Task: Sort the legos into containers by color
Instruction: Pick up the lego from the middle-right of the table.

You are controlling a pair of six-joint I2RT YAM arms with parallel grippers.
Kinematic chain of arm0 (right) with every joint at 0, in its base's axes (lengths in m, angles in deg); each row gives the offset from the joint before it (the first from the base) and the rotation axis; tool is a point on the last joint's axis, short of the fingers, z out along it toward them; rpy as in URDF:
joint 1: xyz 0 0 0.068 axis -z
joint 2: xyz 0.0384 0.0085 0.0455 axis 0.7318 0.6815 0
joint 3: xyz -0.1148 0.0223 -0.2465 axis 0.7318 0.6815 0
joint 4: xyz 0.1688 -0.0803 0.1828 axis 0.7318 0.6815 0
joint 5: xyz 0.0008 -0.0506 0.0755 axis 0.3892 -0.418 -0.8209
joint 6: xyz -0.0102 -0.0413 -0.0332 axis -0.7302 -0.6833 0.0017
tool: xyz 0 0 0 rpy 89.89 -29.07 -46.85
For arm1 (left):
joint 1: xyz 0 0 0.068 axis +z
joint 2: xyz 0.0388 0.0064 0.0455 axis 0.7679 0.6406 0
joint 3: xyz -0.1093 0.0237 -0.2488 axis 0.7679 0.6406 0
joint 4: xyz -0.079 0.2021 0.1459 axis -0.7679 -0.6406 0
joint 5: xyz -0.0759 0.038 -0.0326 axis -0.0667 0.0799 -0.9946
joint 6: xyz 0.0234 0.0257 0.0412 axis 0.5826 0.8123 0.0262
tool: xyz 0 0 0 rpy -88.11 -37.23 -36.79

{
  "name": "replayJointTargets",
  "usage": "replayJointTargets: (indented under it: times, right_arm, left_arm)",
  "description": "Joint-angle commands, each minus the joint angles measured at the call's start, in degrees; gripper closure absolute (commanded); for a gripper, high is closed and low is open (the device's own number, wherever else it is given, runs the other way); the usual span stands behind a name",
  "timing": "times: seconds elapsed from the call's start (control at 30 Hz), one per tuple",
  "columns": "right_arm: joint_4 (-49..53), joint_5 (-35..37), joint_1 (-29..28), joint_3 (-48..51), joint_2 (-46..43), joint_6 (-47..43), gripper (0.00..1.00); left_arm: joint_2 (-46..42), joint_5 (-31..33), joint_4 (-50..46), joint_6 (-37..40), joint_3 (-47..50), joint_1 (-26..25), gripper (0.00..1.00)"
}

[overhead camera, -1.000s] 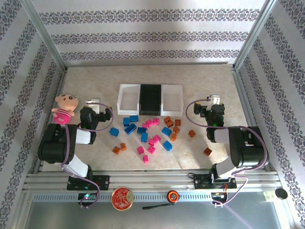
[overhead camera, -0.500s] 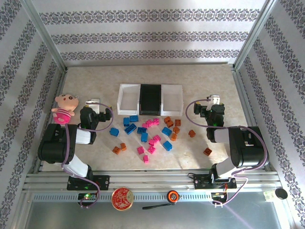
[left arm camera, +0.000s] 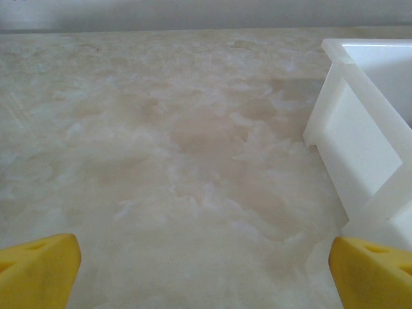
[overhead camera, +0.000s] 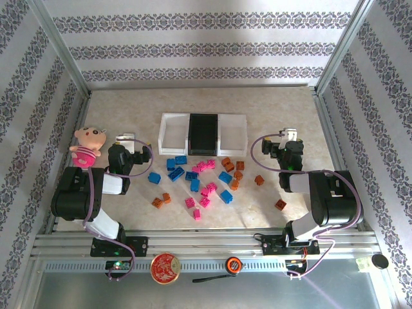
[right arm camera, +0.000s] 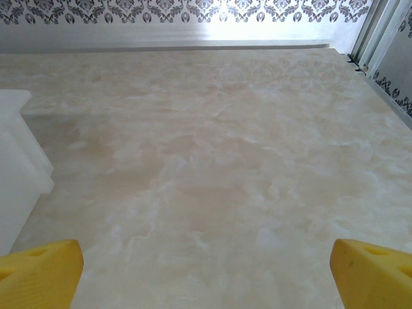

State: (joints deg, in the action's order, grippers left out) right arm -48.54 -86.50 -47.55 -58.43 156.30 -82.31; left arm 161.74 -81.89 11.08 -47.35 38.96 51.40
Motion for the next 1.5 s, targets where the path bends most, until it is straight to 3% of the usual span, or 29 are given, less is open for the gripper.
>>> replayJointTargets:
  times: [0.0,0.27,0.47,0.53,0.67,0.73,0.77,0.8,0.83,0.87,0.9,1.0,1.1,1.17,1.3,1.47]
  right_arm:
    - [-1.99,-0.66,-0.45,0.31,-0.24,-0.07,0.02]
    - [-2.07,0.61,0.36,0.40,-1.18,1.91,0.02]
    - [14.58,3.34,-0.19,-4.30,-10.41,1.62,0.02]
    - [18.28,8.98,-1.83,-5.70,-13.10,2.60,0.02]
    - [22.62,25.67,-6.87,-8.99,-15.82,6.20,0.02]
    - [26.19,29.25,-7.05,-9.46,-16.69,19.42,0.02]
    - [30.57,29.81,-6.68,-9.16,-17.84,31.14,0.02]
    - [32.95,25.88,-5.32,-8.36,-18.97,36.38,0.02]
    - [31.42,15.92,-3.09,-7.21,-19.51,36.52,0.02]
    - [29.07,7.31,-1.26,-6.82,-18.79,36.46,0.02]
    - [29.28,3.77,-0.99,-7.12,-18.04,36.60,0.02]
    - [33.06,0.65,-1.84,-7.67,-18.49,38.30,0.02]
    - [41.54,-4.04,-2.24,-9.00,-20.80,36.54,0.02]
    - [52.24,-4.58,-3.08,-11.69,-21.51,35.42,0.02]
    - [62.95,-1.90,-7.96,-12.19,-23.06,35.05,0.02]
    - [69.14,2.04,-15.32,-10.53,-24.10,37.64,0.03]
  left_arm:
    - [0.09,-0.93,-0.03,0.54,-0.85,0.44,0.01]
    - [-2.43,2.31,-0.24,-0.56,-0.10,0.44,0.01]
    - [-14.12,5.53,-9.89,-1.46,-0.18,0.44,0.01]
    - [-18.11,7.33,-11.80,-4.10,-0.32,0.45,0.01]
    - [-24.15,15.29,-5.19,-18.07,1.13,0.45,0.01]
    - [-25.81,21.34,-3.01,-31.97,2.16,0.51,0.01]
    - [-27.32,23.57,-4.44,-40.75,3.01,0.52,0.01]
    - [-28.76,25.38,-6.52,-48.05,3.69,0.60,0.01]
    - [-30.25,25.77,-9.53,-55.14,4.21,0.97,0.01]
    - [-31.31,23.93,-11.34,-58.27,4.35,1.70,0.01]
    - [-31.61,21.01,-11.60,-58.56,4.17,2.51,0.01]
    - [-30.61,13.03,-10.02,-59.39,3.40,3.25,0.01]
    - [-29.58,7.54,-1.68,-60.14,5.26,3.26,0.01]
    - [-29.20,6.18,3.04,-61.97,7.08,3.29,0.01]
    - [-29.37,1.80,7.34,-66.06,10.60,3.32,0.01]
    - [-29.52,-9.74,-4.00,-66.37,8.23,3.19,0.01]
